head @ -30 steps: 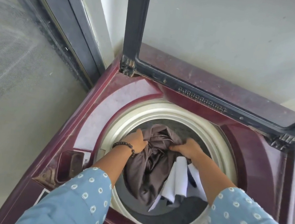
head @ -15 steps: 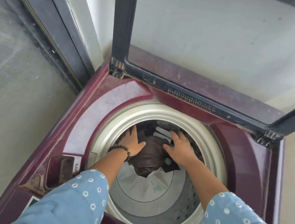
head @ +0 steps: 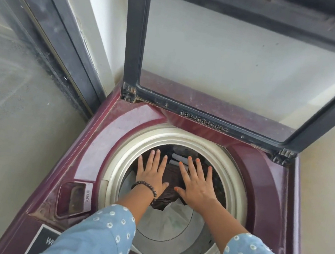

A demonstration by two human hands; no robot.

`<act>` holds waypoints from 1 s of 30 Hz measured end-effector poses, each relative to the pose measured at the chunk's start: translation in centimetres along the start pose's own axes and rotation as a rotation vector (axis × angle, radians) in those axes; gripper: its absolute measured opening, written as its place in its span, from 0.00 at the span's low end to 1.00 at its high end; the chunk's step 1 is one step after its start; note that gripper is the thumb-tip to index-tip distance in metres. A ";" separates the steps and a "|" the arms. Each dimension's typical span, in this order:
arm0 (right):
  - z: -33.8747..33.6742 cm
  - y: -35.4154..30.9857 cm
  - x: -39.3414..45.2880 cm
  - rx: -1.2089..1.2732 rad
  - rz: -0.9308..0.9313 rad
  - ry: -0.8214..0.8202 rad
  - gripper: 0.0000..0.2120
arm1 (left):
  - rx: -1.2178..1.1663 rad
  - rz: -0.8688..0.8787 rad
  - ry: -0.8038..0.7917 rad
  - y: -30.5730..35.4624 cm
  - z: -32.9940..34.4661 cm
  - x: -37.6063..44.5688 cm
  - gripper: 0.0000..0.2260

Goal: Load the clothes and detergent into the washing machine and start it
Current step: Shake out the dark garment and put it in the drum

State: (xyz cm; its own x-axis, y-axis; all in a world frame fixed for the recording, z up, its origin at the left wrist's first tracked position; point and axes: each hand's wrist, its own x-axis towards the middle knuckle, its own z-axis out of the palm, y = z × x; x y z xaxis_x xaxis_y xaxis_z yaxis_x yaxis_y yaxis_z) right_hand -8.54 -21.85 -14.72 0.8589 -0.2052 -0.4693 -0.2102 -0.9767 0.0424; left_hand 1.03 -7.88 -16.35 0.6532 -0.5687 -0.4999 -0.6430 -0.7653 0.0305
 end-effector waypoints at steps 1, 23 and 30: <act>-0.1 0.1 -0.4 0.013 0.010 0.015 0.36 | 0.016 0.009 0.019 0.5 -0.2 -0.3 0.38; -2.7 1.8 -9.6 0.103 0.147 0.392 0.34 | 0.060 0.004 0.288 6.9 -5.8 -9.2 0.34; -4.1 4.5 -14.8 0.131 0.198 0.433 0.33 | 0.101 0.025 0.337 11.2 -7.6 -11.8 0.34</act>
State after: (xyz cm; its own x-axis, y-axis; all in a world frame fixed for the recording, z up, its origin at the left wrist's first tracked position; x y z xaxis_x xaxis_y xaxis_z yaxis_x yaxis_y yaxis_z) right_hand -20.33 -23.42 -3.98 0.9057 -0.4206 -0.0524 -0.4224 -0.9059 -0.0301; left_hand -10.91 -12.03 -3.54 0.7215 -0.6670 -0.1859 -0.6854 -0.7261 -0.0549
